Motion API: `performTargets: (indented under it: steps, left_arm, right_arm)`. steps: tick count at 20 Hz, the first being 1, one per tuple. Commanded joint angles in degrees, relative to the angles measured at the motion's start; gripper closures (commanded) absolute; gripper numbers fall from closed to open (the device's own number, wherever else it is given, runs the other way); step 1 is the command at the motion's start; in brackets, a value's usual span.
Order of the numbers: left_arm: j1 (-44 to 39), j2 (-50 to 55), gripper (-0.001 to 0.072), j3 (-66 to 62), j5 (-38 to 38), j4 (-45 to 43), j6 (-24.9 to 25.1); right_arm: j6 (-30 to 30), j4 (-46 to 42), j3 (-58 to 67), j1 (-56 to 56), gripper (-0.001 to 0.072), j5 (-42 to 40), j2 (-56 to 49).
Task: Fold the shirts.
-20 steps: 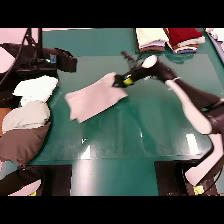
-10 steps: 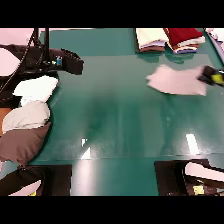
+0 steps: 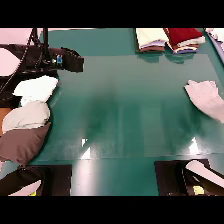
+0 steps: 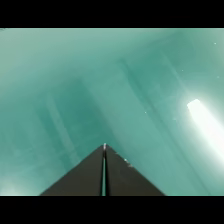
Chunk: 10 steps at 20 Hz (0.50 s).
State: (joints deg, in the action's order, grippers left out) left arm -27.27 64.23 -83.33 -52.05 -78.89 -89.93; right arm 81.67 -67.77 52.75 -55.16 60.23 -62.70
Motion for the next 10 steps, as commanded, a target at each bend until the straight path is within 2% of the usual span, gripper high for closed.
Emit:
performTargets:
  steps: [1, 2, 3, 4, 7, 10]
  left_arm:
    - [-0.02, -0.07, 0.0687, 0.02, -0.57, 0.0, -0.02]
    - [-0.02, -0.07, 0.0687, 0.02, -1.2, -0.02, -0.02]
    - [0.0, -0.07, 0.0687, 0.02, -1.66, -0.02, -0.02]
    - [-0.02, -0.07, 0.0687, 0.02, -1.84, -0.02, -0.02]
    - [-0.02, -0.07, 0.0686, 0.02, -1.53, 0.0, -0.04]
    - [0.0, -0.09, 0.0686, 0.0, -0.15, -0.07, -0.04]
  right_arm:
    - [1.92, -8.41, -4.11, 2.34, 0.0551, 0.28, 3.21]
    - [2.32, -10.8, -3.28, 2.93, 0.0335, 0.9, 3.54]
    - [2.32, -13.57, -1.46, 3.19, 0.0239, 2.38, 3.58]
    - [2.32, -16.06, 0.57, 3.19, 0.0198, 3.69, 3.58]
    - [2.34, -18.25, 8.13, 3.37, 0.0184, 7.5, 3.65]
    - [2.34, -9.73, 13.49, 8.13, 0.0185, 8.76, 4.28]
